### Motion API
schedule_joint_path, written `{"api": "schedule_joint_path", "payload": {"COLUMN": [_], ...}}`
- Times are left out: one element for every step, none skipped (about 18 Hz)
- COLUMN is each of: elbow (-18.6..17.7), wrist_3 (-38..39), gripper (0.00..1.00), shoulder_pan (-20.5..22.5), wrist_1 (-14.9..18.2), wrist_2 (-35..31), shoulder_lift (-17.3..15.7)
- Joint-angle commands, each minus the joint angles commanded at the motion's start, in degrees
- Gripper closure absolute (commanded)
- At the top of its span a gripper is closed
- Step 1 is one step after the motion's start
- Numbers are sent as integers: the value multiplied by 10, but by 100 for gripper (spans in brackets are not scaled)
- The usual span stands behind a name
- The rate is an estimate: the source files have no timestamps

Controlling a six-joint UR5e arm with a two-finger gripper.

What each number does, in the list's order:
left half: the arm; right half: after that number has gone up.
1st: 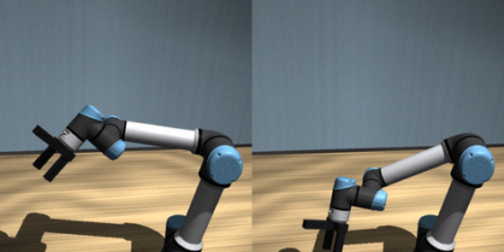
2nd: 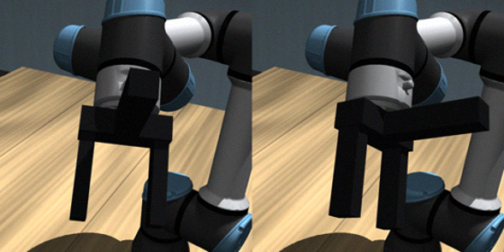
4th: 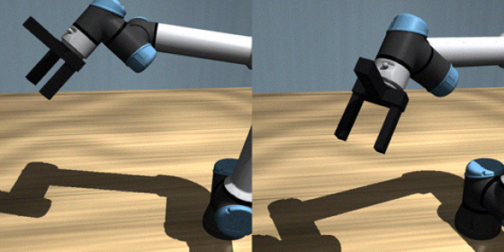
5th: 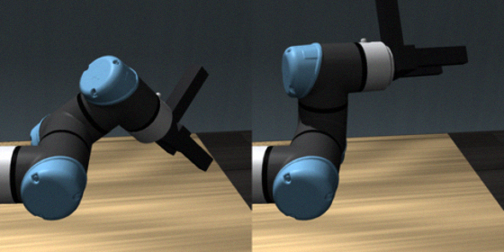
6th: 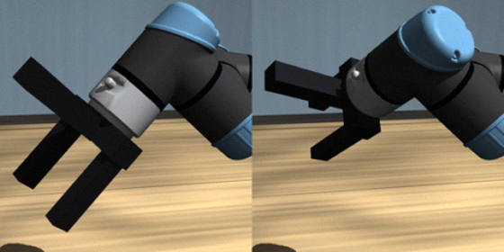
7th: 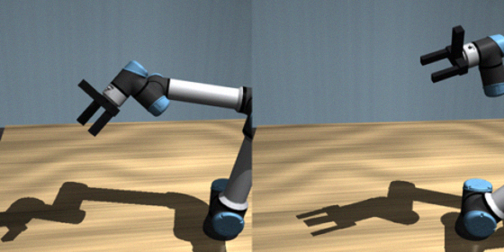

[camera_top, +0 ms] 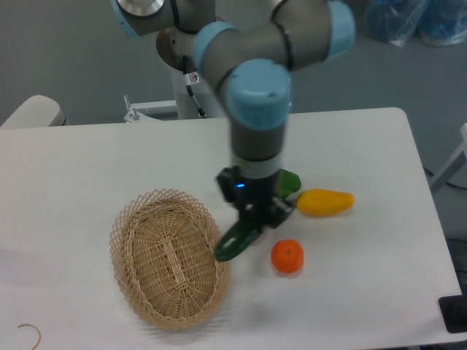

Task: Place the cucumber in the basket
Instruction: 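Carry the held green cucumber with the gripper over the wicker basket, then lower the cucumber into the basket and open the gripper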

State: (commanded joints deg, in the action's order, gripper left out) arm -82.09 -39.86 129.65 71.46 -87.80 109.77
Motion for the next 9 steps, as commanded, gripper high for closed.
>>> {"api": "schedule_joint_path", "payload": {"elbow": [-1,0,0,-2,-5,-12,-19,-25,-31], "wrist_3": [33,56,78,100,125,148,165,180,187], "gripper": [61,61,61,61,61,61,61,61,61], "shoulder_pan": [-10,-16,-20,-27,-34,-37,-38,-41,-46], "wrist_1": [-1,-1,-6,-12,-14,-19,-29,-44,-58], "wrist_2": [1,2,2,3,2,1,1,1,0], "shoulder_lift": [5,13,20,28,35,41,47,54,59]}}
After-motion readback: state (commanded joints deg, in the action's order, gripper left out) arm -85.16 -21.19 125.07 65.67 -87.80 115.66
